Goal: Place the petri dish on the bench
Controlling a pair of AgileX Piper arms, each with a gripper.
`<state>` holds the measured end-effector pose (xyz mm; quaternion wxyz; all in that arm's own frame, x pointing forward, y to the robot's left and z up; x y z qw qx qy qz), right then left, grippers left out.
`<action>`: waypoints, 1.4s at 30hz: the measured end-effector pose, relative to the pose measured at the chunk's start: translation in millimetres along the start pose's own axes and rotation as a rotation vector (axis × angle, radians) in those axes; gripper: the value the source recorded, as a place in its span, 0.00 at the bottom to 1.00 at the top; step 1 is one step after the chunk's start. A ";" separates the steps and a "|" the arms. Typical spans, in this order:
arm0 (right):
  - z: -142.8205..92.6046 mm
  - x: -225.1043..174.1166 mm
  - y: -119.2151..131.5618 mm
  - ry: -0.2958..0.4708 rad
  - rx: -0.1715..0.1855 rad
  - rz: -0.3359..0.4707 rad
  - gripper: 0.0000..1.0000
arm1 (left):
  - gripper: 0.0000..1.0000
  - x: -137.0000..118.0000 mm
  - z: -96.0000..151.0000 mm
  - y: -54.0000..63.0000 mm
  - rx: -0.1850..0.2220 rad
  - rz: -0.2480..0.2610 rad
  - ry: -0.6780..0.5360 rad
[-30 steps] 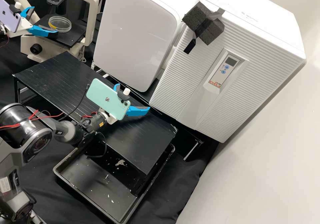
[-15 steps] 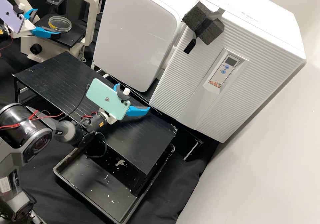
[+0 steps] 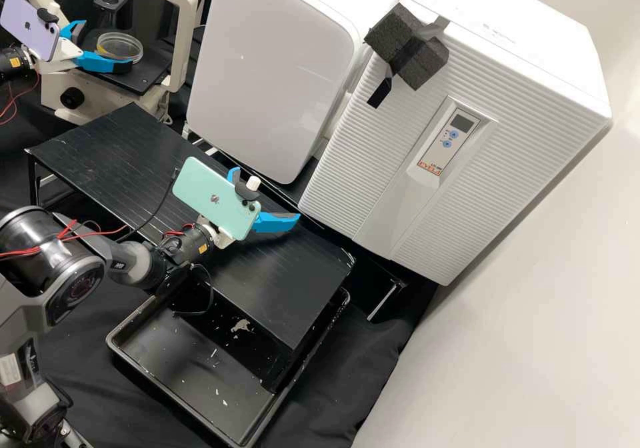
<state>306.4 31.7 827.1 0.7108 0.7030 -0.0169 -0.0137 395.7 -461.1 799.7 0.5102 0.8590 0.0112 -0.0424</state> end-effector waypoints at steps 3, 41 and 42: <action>0.0 0.0 0.0 0.000 0.000 0.000 1.00 | 1.00 1.1 -0.3 -1.0 -0.001 -0.002 0.001; 0.0 0.0 0.0 0.000 0.000 0.000 1.00 | 0.00 0.9 -3.1 -5.9 -0.008 0.011 0.004; 0.0 0.0 0.0 0.000 0.000 0.000 1.00 | 0.00 0.6 -3.2 -6.3 -0.008 0.010 0.005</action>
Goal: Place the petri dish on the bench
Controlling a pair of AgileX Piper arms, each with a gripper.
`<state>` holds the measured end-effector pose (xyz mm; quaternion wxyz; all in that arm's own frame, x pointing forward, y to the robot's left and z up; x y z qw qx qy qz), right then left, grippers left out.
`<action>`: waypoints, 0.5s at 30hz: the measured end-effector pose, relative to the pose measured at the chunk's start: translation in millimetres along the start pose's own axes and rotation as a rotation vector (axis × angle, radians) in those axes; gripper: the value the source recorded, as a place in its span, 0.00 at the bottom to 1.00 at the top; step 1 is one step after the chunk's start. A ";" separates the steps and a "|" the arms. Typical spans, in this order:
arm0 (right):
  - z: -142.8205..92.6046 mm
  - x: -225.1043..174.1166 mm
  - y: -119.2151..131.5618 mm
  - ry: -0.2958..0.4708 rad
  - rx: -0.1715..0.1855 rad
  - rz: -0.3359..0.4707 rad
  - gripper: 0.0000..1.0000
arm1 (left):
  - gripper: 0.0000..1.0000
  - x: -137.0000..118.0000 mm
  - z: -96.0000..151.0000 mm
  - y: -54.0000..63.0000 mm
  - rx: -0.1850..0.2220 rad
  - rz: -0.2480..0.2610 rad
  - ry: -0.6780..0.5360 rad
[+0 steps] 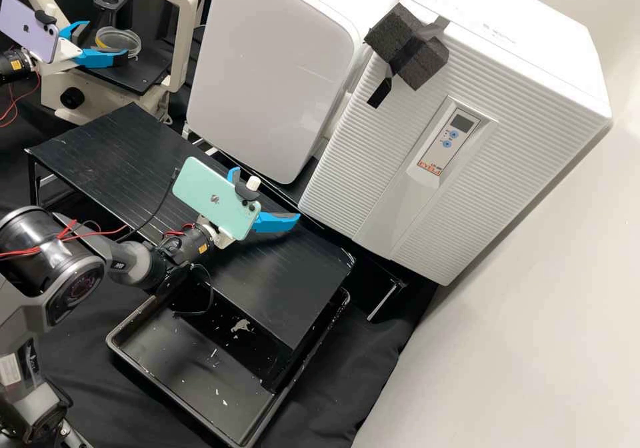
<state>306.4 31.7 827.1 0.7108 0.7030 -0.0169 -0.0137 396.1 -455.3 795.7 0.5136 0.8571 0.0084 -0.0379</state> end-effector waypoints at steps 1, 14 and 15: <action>0.0 0.0 0.0 0.000 0.000 0.000 1.00 | 0.00 0.0 -0.7 0.2 0.000 0.001 0.002; 0.0 0.0 0.0 0.000 0.000 0.000 1.00 | 0.00 -2.5 -1.9 -1.1 0.001 0.010 0.000; 0.0 0.0 0.0 0.000 0.000 0.000 1.00 | 0.00 -2.9 -1.9 -1.6 0.002 0.010 -0.002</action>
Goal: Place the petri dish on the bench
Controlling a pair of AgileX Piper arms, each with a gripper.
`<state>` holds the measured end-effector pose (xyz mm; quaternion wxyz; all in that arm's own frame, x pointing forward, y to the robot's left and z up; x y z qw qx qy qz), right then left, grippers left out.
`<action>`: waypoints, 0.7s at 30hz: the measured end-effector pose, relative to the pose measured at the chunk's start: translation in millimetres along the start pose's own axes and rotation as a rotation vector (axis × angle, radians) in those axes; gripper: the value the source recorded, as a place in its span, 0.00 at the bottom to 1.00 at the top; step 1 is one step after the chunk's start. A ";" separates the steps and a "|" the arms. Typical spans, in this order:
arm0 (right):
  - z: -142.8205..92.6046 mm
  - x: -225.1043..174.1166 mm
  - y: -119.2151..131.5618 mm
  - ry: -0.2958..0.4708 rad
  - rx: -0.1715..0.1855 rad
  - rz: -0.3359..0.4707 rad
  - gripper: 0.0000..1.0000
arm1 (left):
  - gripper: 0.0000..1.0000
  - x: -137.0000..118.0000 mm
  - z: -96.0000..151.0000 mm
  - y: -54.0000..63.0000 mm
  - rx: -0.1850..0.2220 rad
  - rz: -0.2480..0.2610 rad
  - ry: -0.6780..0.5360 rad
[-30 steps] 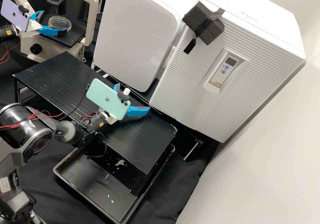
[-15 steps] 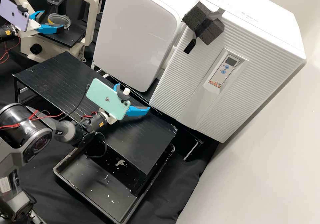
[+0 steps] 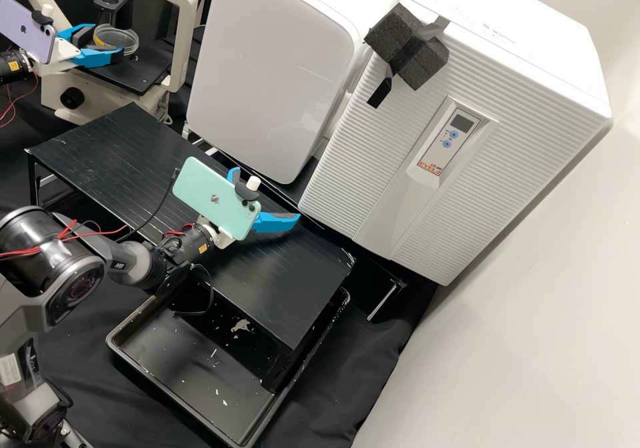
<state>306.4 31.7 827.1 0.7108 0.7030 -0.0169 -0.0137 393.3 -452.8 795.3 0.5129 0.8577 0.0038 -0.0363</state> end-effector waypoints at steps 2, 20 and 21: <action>0.0 0.0 0.0 0.000 0.000 0.000 1.00 | 0.00 -0.8 0.0 -0.2 -0.002 0.007 -0.002; 0.0 0.0 0.0 0.000 0.000 0.000 1.00 | 0.00 -25.0 0.6 -5.6 -0.015 0.021 -0.024; 0.0 0.0 0.0 0.000 0.000 0.000 1.00 | 0.00 -28.0 1.2 -5.9 -0.012 0.014 -0.029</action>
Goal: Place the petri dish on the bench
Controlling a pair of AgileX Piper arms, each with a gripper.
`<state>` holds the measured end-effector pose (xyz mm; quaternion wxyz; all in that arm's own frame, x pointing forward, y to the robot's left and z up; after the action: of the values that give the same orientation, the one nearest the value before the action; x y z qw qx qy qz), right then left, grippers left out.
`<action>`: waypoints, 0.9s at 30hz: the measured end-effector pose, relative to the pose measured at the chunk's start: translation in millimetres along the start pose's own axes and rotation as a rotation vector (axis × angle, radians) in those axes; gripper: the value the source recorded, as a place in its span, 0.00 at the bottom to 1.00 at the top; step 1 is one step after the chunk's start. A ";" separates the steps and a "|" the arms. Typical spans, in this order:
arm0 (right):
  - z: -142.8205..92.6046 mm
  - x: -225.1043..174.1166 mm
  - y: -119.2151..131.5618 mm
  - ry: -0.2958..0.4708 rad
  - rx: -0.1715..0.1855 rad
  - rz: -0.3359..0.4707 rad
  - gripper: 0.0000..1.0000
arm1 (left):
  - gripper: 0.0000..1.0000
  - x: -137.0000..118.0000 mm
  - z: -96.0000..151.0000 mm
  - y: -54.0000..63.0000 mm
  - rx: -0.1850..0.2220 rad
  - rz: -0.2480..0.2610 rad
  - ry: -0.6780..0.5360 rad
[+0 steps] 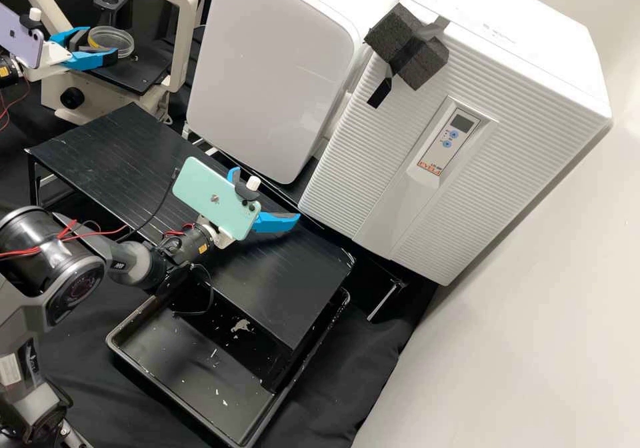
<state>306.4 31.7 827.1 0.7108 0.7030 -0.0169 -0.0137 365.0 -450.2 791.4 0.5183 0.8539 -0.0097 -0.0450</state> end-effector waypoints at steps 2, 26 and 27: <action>0.0 0.0 0.0 0.000 0.000 0.000 1.00 | 0.00 -5.9 1.0 0.1 -0.002 -0.008 -0.004; 0.0 0.0 0.0 0.000 0.000 0.000 1.00 | 1.00 -21.5 16.4 -2.0 0.003 -0.034 -0.056; 0.0 0.0 0.0 0.000 0.000 0.000 1.00 | 1.00 -21.5 16.4 -2.0 0.003 -0.034 -0.056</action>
<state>306.4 31.7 827.1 0.7108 0.7030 -0.0169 -0.0137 342.0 -462.4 783.5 0.5157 0.8532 -0.0097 -0.0775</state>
